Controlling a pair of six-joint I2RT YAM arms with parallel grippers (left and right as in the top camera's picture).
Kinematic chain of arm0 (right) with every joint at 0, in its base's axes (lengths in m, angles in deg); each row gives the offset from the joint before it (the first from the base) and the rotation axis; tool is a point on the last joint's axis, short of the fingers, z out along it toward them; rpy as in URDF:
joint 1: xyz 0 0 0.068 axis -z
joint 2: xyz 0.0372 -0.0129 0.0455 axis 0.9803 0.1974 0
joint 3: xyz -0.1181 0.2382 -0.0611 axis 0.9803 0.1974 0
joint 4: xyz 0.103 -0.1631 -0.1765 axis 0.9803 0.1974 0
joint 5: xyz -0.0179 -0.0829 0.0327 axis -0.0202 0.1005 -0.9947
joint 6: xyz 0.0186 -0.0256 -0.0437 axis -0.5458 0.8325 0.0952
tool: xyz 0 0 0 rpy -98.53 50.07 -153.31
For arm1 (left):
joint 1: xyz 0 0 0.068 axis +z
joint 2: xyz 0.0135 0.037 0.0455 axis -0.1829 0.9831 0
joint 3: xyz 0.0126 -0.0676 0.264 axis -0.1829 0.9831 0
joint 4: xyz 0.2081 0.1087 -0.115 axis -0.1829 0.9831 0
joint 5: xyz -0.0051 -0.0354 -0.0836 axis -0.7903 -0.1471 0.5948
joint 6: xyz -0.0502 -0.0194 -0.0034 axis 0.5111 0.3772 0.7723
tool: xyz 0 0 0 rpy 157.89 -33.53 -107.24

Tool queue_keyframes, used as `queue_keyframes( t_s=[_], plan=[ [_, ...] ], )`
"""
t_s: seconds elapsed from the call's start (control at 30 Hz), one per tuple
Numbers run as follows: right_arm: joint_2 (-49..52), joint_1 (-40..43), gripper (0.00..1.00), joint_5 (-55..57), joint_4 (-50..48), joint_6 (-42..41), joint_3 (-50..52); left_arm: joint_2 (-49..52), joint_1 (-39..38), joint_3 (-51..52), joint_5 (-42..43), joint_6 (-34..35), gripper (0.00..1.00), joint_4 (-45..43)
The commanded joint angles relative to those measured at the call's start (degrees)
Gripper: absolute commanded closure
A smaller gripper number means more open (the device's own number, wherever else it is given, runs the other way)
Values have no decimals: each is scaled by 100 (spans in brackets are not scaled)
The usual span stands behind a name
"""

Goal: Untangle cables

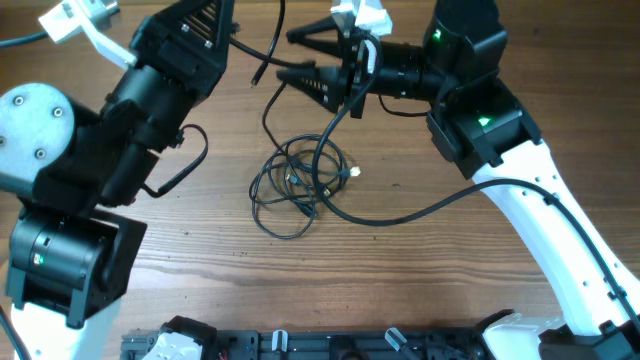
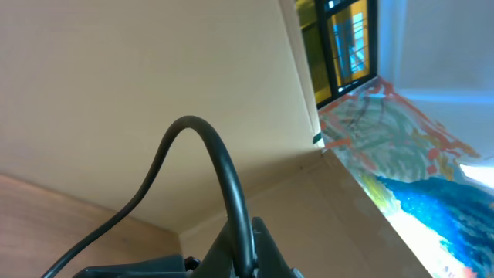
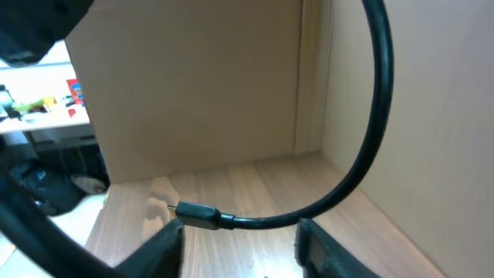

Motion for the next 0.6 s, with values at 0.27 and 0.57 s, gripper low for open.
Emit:
queue_keyframes(
  t_s=[0.27, 0.57],
  plan=[
    [-256, 468, 96, 2865, 3110, -1993, -264, 933, 13, -44, -1897, 107, 11, 1963],
    [-197, 3582, 96, 3506, 3853, -1969, -1554, 1895, 15, -42, -2166, -796, 0, 3235]
  ],
)
